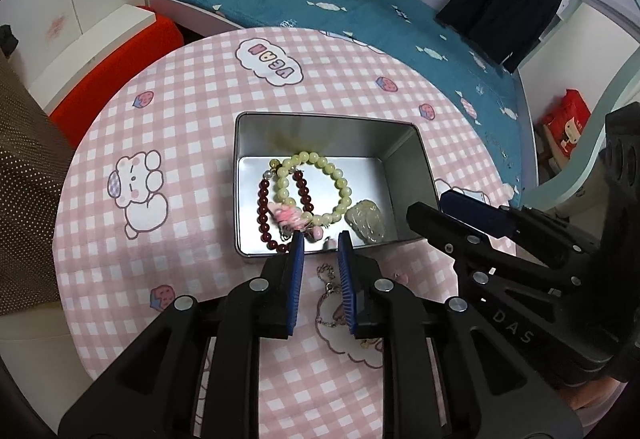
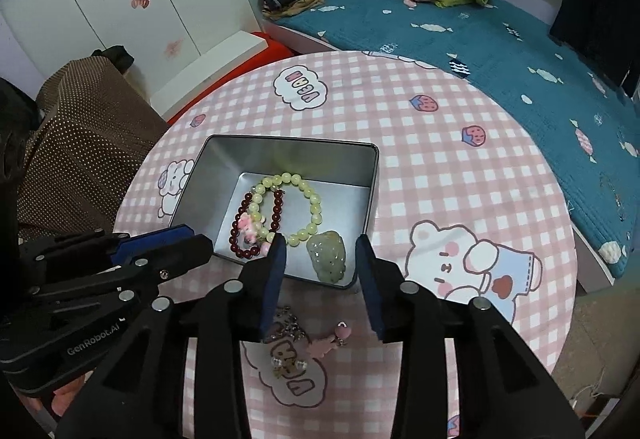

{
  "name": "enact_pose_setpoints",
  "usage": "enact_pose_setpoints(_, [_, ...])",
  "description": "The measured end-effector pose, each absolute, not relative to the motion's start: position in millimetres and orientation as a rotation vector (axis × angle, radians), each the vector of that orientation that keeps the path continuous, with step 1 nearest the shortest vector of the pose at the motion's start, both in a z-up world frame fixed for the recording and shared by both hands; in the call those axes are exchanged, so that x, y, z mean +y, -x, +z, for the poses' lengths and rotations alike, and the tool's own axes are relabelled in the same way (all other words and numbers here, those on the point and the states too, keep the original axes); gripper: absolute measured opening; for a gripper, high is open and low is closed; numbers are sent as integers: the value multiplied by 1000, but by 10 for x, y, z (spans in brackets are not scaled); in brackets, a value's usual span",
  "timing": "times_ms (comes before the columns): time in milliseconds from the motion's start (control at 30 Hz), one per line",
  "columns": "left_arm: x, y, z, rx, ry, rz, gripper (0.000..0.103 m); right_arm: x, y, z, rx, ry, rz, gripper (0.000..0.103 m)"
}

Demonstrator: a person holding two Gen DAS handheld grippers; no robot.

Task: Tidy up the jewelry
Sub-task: 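Open the left gripper to release the keychain and withdraw, then move the right gripper to the silver chain's pink charm and grasp it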

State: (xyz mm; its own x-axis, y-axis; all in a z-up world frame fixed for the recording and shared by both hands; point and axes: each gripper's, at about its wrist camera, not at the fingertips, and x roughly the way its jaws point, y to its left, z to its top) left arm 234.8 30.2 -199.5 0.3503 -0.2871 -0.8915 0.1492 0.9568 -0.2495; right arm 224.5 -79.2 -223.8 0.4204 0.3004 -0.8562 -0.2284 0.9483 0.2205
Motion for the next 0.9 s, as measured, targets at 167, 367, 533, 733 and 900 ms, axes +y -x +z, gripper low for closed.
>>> enact_pose_setpoints(167, [293, -2329, -1984, 1176, 129, -281, 24, -858, -2236, -2224, 1083, -90, 314, 35])
enact_pose_setpoints(367, [289, -2317, -1962, 1170, 128, -280, 39, -913, -2207, -2182, 1074, -97, 299, 36])
enact_pose_setpoints(533, [308, -2271, -1912, 1146, 123, -267, 49, -976, -2180, -2184, 1075, -106, 280, 39])
enact_pose_setpoints(733, [377, -2190, -1846, 1125, 121, -258, 67, -1083, -2118, -2218, 1086, -115, 237, 57])
enact_pose_setpoints(900, [436, -2122, -1843, 1124, 99, -199, 79, -1213, -2058, -2295, 1117, -134, 146, 83])
